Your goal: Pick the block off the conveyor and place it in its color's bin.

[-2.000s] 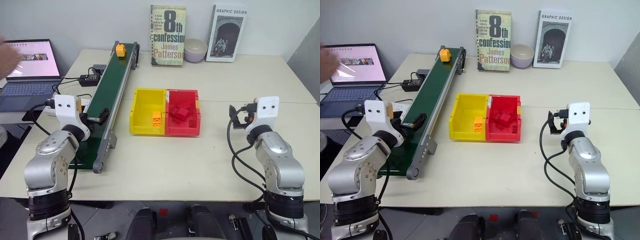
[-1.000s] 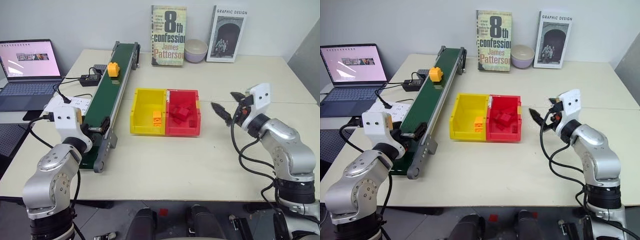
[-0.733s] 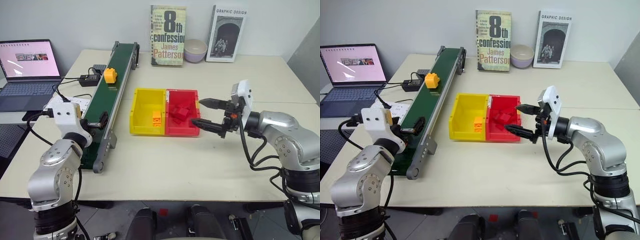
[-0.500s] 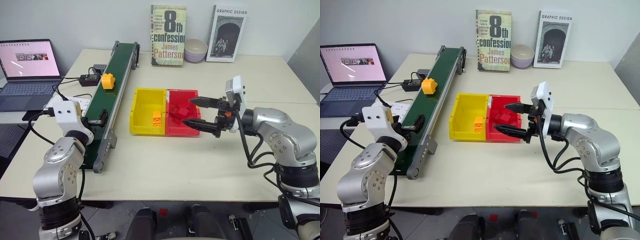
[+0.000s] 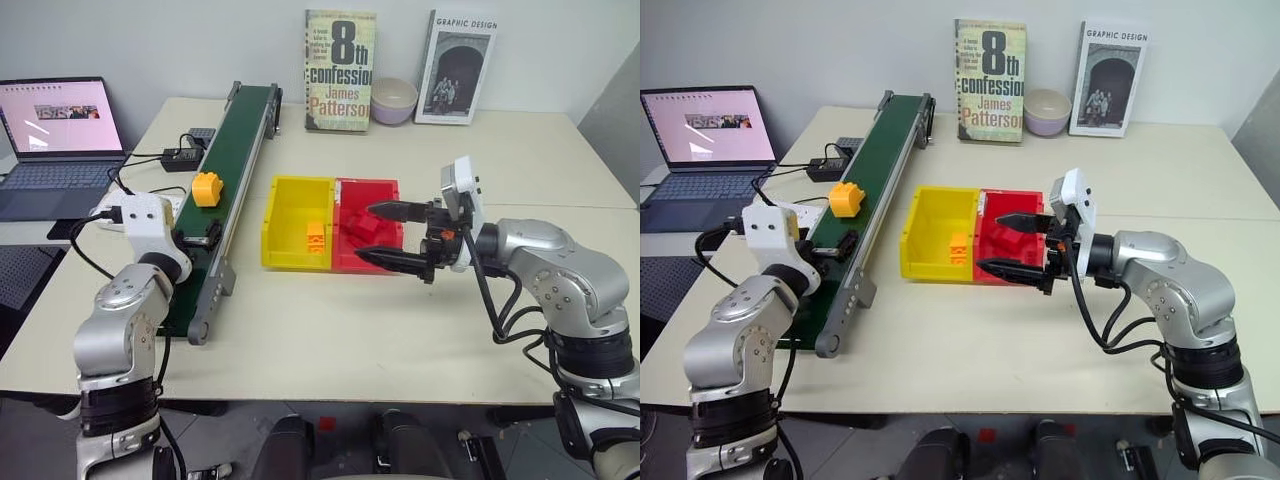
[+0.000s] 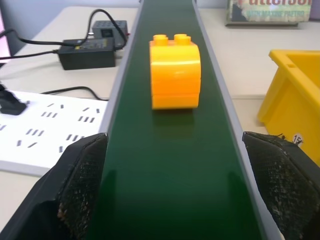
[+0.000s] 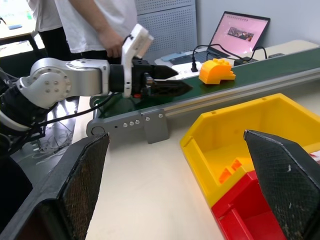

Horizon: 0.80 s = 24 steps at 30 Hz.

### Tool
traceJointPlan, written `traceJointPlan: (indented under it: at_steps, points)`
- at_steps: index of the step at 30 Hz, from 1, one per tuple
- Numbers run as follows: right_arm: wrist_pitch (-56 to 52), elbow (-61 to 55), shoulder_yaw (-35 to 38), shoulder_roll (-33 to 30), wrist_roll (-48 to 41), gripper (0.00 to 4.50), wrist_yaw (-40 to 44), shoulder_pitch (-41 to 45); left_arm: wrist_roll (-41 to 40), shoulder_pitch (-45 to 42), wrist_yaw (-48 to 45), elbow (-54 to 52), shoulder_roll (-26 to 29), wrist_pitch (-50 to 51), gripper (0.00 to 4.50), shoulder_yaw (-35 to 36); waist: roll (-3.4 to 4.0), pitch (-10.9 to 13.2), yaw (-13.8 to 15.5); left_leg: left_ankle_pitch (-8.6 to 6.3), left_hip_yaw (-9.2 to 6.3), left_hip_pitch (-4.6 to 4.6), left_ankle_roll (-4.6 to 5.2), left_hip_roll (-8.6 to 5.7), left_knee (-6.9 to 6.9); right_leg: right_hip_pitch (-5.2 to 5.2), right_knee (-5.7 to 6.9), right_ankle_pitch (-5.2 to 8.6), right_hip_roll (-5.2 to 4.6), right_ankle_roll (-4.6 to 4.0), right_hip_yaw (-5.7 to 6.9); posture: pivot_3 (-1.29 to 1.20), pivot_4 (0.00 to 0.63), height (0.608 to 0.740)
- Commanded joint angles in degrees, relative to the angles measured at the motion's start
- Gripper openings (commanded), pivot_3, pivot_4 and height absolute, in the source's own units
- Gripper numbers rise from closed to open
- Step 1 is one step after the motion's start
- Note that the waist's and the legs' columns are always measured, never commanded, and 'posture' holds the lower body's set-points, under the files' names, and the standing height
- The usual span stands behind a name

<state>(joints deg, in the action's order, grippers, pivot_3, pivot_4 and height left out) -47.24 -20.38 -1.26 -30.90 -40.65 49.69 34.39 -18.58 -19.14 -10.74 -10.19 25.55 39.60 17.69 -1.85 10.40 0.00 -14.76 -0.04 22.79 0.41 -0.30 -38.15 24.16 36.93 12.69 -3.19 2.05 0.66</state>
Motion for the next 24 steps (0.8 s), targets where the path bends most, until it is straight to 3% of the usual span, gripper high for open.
traceJointPlan:
  at_steps: [1, 4, 8, 19, 21, 24]
  points:
    - [-1.17, -2.85, 2.00, -0.21, -2.28, 4.50, -1.74, -0.20, 0.98, -1.75, 0.28, 0.14, -0.10, -1.96, 4.48, -0.44, 0.00, 0.00, 0.00, 0.00, 0.00, 0.01, 0.00, 0.00, 0.00, 0.00, 0.00, 0.00, -0.02, 0.00, 0.00, 0.00, 0.150, 0.740]
    - [-2.26, -3.99, 2.85, -0.54, -3.58, 4.50, -3.06, -0.89, 1.05, -2.07, 2.19, 0.57, -0.96, -1.57, 4.48, 0.92, 0.00, 0.00, 0.01, 0.00, -0.01, 0.01, 0.00, 0.01, 0.00, 0.01, 0.00, 0.00, -0.06, 0.00, 0.00, 0.00, 0.150, 0.740]
    - [-3.02, -5.21, 3.87, -1.04, -4.62, 4.50, -4.25, -2.09, -0.76, -0.83, 5.69, -1.87, -2.83, 1.13, 3.92, 5.18, 0.00, 0.00, 0.03, 0.00, -0.02, 0.01, 0.00, 0.02, 0.02, 0.02, -0.01, 0.00, -0.10, 0.00, 0.00, 0.00, 0.150, 0.740]
    - [-0.25, -3.35, 3.86, -1.28, -3.70, 4.50, -4.00, -3.50, -2.16, 3.39, 5.36, -9.91, -2.90, 7.98, 1.82, 4.93, 0.00, 0.00, 0.06, 0.00, 0.00, -0.01, 0.00, 0.02, -0.02, -0.01, 0.00, 0.00, -0.05, 0.00, 0.00, 0.00, 0.150, 0.740]
    - [0.07, -3.03, 3.63, -1.26, -3.59, 4.50, -3.92, -3.36, -2.48, 3.65, 5.64, -10.75, -2.82, 8.77, 1.55, 5.49, 0.00, 0.00, 0.02, 0.00, 0.01, 0.00, 0.00, 0.01, -0.02, -0.01, -0.01, 0.00, -0.03, 0.00, 0.00, 0.00, 0.150, 0.740]
    - [0.81, -2.47, 3.54, -1.52, -3.33, 4.50, -3.53, -3.47, -2.62, 4.02, 5.89, -11.69, -2.45, 9.68, 1.55, 6.30, 0.00, 0.00, 0.02, 0.00, 0.00, 0.00, 0.00, 0.01, -0.01, 0.00, 0.00, 0.00, 0.00, 0.00, 0.00, 0.00, 0.150, 0.740]
